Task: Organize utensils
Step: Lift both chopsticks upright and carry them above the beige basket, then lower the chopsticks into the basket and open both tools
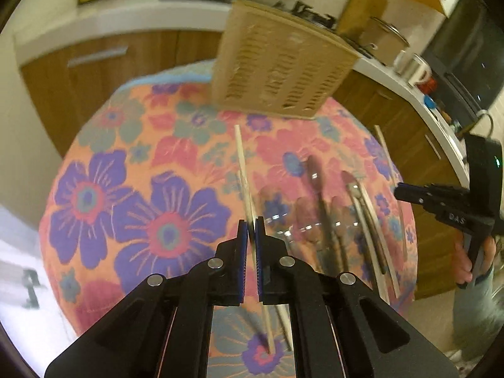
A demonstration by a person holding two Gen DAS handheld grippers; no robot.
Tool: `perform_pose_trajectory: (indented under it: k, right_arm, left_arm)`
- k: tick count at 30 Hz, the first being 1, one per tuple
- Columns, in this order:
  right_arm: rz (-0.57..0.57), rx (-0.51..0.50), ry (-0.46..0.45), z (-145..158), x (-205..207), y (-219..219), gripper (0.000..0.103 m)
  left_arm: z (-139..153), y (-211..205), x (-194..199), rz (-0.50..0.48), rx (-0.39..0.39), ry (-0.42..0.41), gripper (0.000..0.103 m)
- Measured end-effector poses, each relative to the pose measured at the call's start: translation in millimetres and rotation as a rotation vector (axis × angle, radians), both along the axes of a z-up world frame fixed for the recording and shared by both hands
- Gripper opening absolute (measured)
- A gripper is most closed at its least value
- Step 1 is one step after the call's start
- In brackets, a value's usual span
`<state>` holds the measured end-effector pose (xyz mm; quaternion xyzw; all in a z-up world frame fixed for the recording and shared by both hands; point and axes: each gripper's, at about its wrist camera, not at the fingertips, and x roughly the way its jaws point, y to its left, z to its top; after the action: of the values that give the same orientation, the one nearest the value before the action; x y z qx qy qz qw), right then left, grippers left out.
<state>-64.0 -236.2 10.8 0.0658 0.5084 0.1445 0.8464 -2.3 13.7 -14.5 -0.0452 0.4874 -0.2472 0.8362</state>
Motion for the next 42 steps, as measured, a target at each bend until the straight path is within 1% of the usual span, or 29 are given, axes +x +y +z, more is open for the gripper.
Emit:
perform_pose_trajectory:
  k: [2, 4, 6, 7, 8, 9, 11, 12, 13, 16, 18, 20, 22, 26, 31, 33, 36, 42]
  right_arm:
    - [-0.007, 0.007, -0.026, 4.0, -3.5, -3.5, 0.004]
    - [-0.007, 0.015, -0.064, 10.5, -6.7, -4.6, 0.004]
    - [-0.002, 0.044, -0.131, 24.0, -9.3, -5.5, 0.004]
    - [0.0, 0.054, -0.156, 30.5, -9.8, -6.0, 0.004]
    - [0.004, 0.063, -0.189, 37.7, -9.9, -6.0, 0.004]
    - [0.012, 0.076, -0.242, 49.5, -9.2, -4.6, 0.004]
    - [0.02, 0.09, -0.311, 66.5, -5.3, -2.4, 0.004]
    - [0.016, 0.087, -0.364, 79.4, 0.0, -0.1, 0.004]
    - [0.013, 0.082, -0.403, 88.9, 4.3, 1.9, 0.004]
    - [-0.003, 0.088, -0.539, 118.2, 27.7, 4.6, 0.004]
    - [-0.039, 0.1, -0.597, 132.0, 48.1, 2.1, 0.004]
    - [-0.069, 0.154, -0.643, 142.1, 71.8, -3.3, 0.004]
    - [-0.108, 0.142, -0.682, 145.9, 92.2, -5.5, 0.004]
    - [-0.165, 0.144, -0.708, 143.3, 130.8, -10.9, 0.004]
    - [-0.235, 0.101, -0.72, 121.7, 164.5, -14.2, 0.004]
    - [-0.25, 0.1, -0.703, 111.6, 171.8, -14.7, 0.004]
    - [-0.26, 0.101, -0.681, 96.0, 180.8, -15.2, 0.004]
    - [-0.271, 0.117, -0.649, 80.8, 179.0, -17.1, 0.004]
  left_arm:
    - [5.0, 5.7, -2.8, 0.009, -0.021, -0.025, 0.002]
    - [16.2, 8.3, -7.9, 0.016, -0.043, -0.078, 0.002]
    - [29.2, 7.8, -12.5, 0.014, -0.074, -0.13, 0.002]
    - [41.0, 7.3, -15.4, 0.016, -0.092, -0.18, 0.002]
    - [48.6, 5.5, -16.0, 0.015, -0.102, -0.209, 0.002]
    - [59.1, 4.1, -16.2, 0.015, -0.115, -0.243, 0.002]
    - [85.5, -0.2, -12.6, 0.014, -0.139, -0.323, 0.002]
    - [96.0, -2.6, -10.8, 0.012, -0.146, -0.356, 0.002]
    - [112.4, -6.1, -5.6, 0.013, -0.158, -0.411, 0.002]
    - [151.0, -19.9, 10.8, 0.022, -0.163, -0.534, 0.002]
    - [169.0, -29.7, 24.9, 0.019, -0.166, -0.578, 0.002]
    - [184.1, -40.9, 41.5, 0.018, -0.172, -0.622, 0.002]
    - [192.4, -52.6, 57.0, 0.031, -0.147, -0.677, 0.002]
    - [197.4, -65.6, 90.3, 0.039, -0.182, -0.705, 0.002]
    - [180.3, -73.1, 121.8, 0.072, -0.169, -0.73, 0.002]
    - [171.9, -73.8, 133.2, 0.079, -0.174, -0.711, 0.002]
    - [158.0, -74.9, 141.7, 0.092, -0.162, -0.701, 0.002]
    - [139.9, -72.2, 143.1, 0.111, -0.127, -0.686, 0.003]
